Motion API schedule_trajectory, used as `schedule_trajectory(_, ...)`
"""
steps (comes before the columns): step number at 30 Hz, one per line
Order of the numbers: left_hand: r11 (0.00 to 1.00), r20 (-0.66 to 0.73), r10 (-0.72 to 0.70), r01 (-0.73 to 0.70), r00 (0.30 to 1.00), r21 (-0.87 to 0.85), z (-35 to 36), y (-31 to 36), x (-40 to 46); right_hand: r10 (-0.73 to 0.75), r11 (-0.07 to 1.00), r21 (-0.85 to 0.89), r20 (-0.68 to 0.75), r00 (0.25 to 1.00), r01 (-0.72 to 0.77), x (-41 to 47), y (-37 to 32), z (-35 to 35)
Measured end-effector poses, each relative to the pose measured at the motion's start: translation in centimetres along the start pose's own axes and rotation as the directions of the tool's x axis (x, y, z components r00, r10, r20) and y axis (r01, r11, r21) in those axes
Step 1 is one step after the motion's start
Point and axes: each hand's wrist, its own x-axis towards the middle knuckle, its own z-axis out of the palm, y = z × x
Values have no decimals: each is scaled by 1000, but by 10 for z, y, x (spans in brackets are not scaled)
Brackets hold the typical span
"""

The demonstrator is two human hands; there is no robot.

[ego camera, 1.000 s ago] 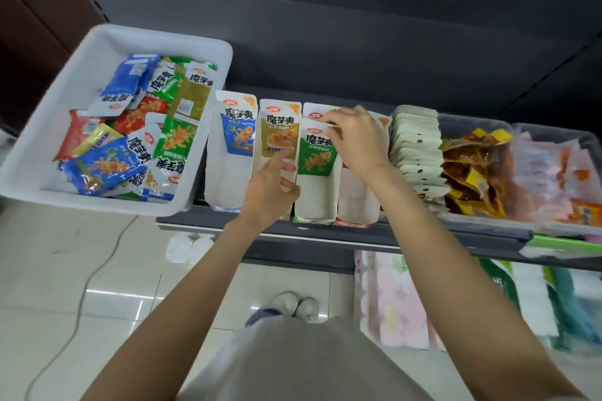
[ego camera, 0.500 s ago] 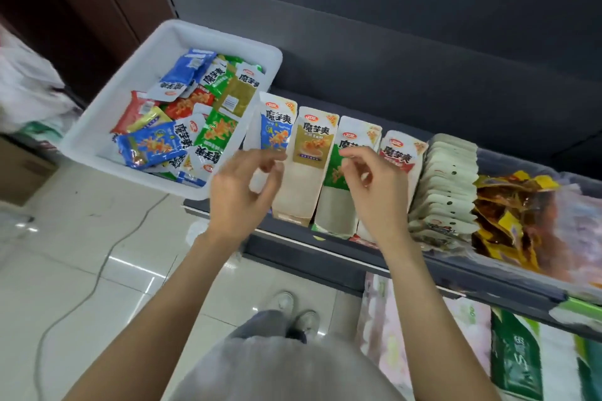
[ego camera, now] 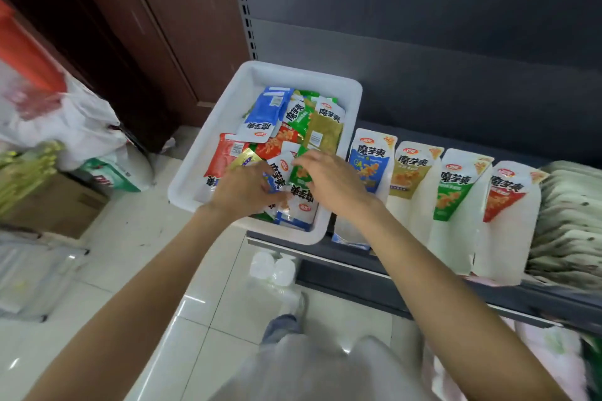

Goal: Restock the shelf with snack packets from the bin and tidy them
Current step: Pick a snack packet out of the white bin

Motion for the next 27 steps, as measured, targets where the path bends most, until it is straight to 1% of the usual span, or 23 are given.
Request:
schedule_trajectory(2, 992, 51, 49, -54, 998, 116, 11, 6, 9, -64, 987, -139, 160, 985, 86, 26, 1, 8)
schedule_trajectory(4, 983, 49, 85, -92, 995, 162, 21, 9, 13, -67, 969, -210, 290, 955, 132, 42, 6, 11)
schedule_trajectory(5, 980, 53, 103, -110, 993, 166, 24, 9, 14, -57, 965, -224, 323, 945, 135, 47, 8, 12)
schedule_trajectory(6, 983, 63, 111, -119, 992, 137, 25, 7, 16, -48, 966, -222, 341, 939, 130, 50, 10, 13)
schedule_trajectory(7, 990, 67, 119, -124, 991, 69, 26, 3, 19, -42, 972, -203, 342, 939, 118, 52, 11, 12)
schedule_trajectory(9, 984, 58, 162, -156, 985, -88, 23, -8, 24, -55, 984, -144, 293, 954, 101, 54, 13, 9)
schedule_trajectory(11, 952, -35, 214, -216, 976, -216, 16, -22, 29, -70, 992, -92, 197, 978, 90, 55, 17, 4)
schedule_trajectory(12, 915, -100, 230, -251, 968, -317, 10, -27, 30, -62, 996, -54, 136, 989, 70, 55, 18, 1)
schedule_trajectory(13, 845, -158, 237, -283, 959, -453, 3, -30, 30, -41, 999, -3, 79, 996, 42, 55, 17, -2)
schedule_trajectory(14, 738, -204, 224, -303, 953, -603, -5, -33, 31, -10, 998, 55, 22, 1000, 8, 55, 16, -6)
schedule_trajectory(15, 603, -240, 187, -305, 952, -737, -14, -32, 31, 38, 991, 133, -42, 998, -32, 55, 16, -8)
schedule_trajectory(16, 474, -258, 132, -289, 957, -832, -20, -32, 31, 108, 965, 252, -115, 988, -76, 55, 15, -10)
schedule_trajectory(17, 377, -257, 77, -267, 963, -887, -27, -31, 31, 208, 899, 422, -178, 962, -116, 54, 11, -13)
schedule_trajectory(18, 320, -237, 28, -233, 971, -918, -32, -28, 30, 324, 774, 620, -208, 923, -132, 52, 7, -17)
schedule_trajectory(19, 287, -189, 5, -183, 982, -940, -36, -26, 27, 419, 605, 789, -197, 886, -111, 49, 2, -21)
schedule_trajectory(20, 263, -128, 24, -130, 992, -956, -39, -22, 24, 483, 442, 893, -157, 861, -85, 46, -3, -25)
schedule_trajectory(21, 248, -66, 74, -83, 995, -965, -41, -18, 21, 519, 310, 948, -109, 848, -68, 42, -7, -27)
schedule_trajectory(22, 238, -25, 138, -58, 990, -970, -40, -12, 18, 537, 218, 974, -68, 841, -61, 37, -10, -29)
schedule_trajectory(23, 243, -26, 200, -75, 979, -967, -40, -5, 14, 553, 166, 985, -45, 832, -56, 31, -10, -29)
schedule_trajectory(24, 271, -59, 250, -128, 966, -954, -38, 3, 12, 575, 147, 988, -47, 817, -46, 23, -10, -30)
schedule_trajectory(26, 392, -119, 341, -256, 933, -884, -32, 19, 9, 637, 152, 988, -101, 764, 4, 1, -4, -35)
schedule_trajectory(27, 462, -109, 390, -297, 914, -836, -28, 28, 8, 660, 177, 983, -149, 736, 40, -15, 1, -41)
